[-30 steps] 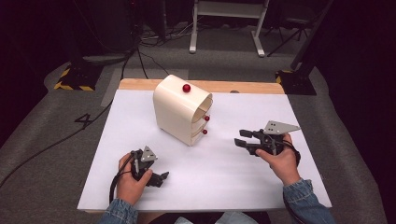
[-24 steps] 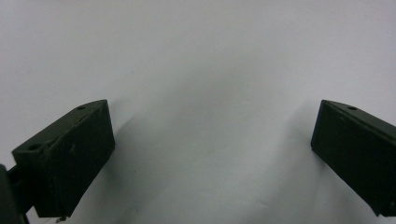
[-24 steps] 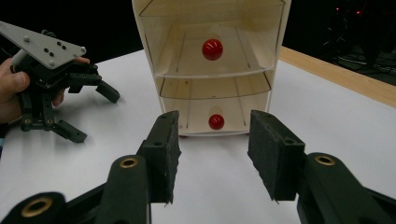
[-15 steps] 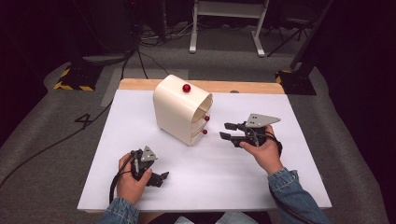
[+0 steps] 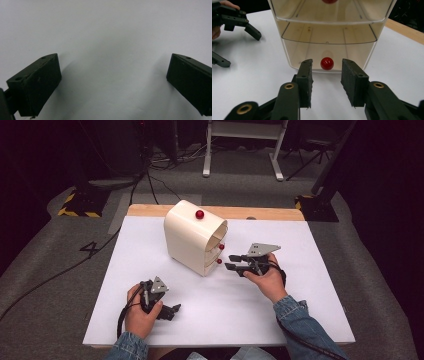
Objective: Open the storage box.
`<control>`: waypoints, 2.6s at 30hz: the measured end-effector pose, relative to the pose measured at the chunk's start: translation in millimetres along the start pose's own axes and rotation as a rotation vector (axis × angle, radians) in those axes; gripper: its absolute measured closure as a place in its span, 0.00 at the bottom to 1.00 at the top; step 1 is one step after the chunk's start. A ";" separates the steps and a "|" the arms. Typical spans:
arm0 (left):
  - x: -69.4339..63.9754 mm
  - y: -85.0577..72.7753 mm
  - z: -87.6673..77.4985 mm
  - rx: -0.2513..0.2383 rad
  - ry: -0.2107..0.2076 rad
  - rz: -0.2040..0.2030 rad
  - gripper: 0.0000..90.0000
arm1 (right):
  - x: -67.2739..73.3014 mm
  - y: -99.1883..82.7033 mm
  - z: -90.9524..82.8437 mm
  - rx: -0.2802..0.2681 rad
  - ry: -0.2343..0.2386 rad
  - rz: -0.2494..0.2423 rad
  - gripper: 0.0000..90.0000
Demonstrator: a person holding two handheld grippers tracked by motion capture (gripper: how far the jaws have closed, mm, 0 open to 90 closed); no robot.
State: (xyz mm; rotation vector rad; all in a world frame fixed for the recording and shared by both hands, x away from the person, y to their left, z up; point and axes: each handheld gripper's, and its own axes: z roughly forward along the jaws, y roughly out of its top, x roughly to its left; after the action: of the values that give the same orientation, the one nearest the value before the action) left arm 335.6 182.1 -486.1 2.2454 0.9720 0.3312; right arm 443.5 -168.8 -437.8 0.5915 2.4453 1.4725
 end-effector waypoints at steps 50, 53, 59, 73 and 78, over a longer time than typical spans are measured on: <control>0.2 0.6 0.2 0.004 -0.004 -0.004 0.00 | 11.4 -35.2 -35.8 0.022 -0.049 0.011 0.82; 0.3 0.6 0.3 0.004 -0.004 -0.004 0.00 | 11.8 -40.0 -45.2 0.030 -0.052 0.015 0.82; 0.3 0.7 0.3 0.004 -0.004 -0.005 0.00 | 11.8 -49.5 -56.6 0.040 -0.057 0.021 0.82; 0.7 1.4 0.5 0.005 -0.005 -0.001 0.00 | 8.3 -63.3 -63.4 0.084 -0.052 0.062 0.73; 0.7 1.6 0.6 0.007 -0.006 -0.003 0.00 | 7.5 -64.0 -73.2 0.073 -0.073 0.073 0.69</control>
State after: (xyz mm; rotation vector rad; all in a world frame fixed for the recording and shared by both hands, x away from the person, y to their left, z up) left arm 337.3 181.5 -485.5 2.2494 0.9751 0.3204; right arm 394.0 -249.9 -459.7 0.7433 2.4545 1.3674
